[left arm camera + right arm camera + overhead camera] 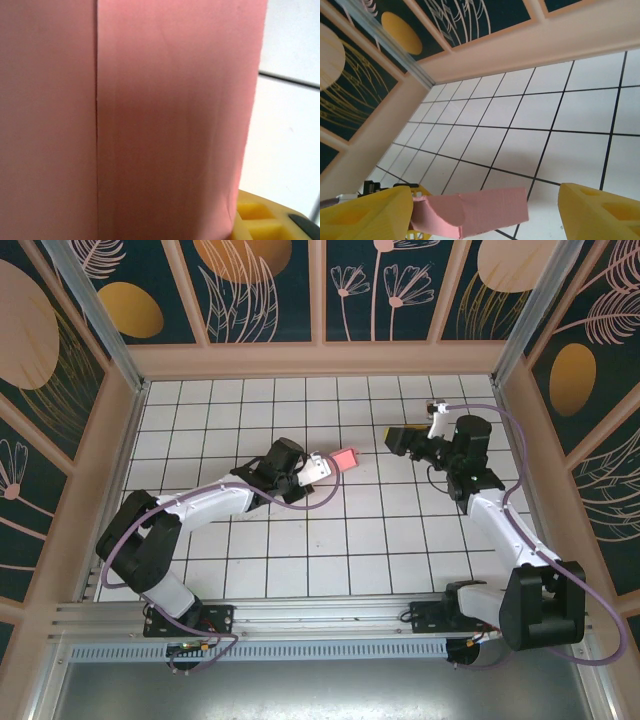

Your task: Fold the paper box

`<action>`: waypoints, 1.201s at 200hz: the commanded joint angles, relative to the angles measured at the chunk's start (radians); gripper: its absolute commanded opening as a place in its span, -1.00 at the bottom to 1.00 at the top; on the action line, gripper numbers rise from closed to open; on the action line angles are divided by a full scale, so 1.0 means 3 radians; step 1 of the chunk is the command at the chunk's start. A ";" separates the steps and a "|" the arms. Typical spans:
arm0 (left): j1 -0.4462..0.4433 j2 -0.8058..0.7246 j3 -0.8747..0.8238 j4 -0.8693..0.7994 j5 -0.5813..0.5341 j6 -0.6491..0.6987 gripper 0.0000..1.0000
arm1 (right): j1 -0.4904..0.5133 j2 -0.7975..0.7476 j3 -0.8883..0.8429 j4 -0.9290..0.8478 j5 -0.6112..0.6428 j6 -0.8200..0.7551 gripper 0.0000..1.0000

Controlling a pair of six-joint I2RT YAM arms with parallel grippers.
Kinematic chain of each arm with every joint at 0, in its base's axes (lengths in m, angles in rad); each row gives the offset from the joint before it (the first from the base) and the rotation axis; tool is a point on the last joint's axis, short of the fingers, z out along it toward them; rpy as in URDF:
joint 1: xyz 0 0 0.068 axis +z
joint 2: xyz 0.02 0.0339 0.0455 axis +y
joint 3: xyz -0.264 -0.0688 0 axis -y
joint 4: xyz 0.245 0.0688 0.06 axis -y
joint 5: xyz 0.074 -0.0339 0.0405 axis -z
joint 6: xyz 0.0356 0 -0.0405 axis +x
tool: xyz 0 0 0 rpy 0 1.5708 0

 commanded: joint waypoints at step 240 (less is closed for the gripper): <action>0.0116 0.0407 0.0632 -0.1743 0.0655 -0.0160 -0.25 | 0.1001 0.1079 0.1055 -0.1685 0.0447 -0.2450 -0.07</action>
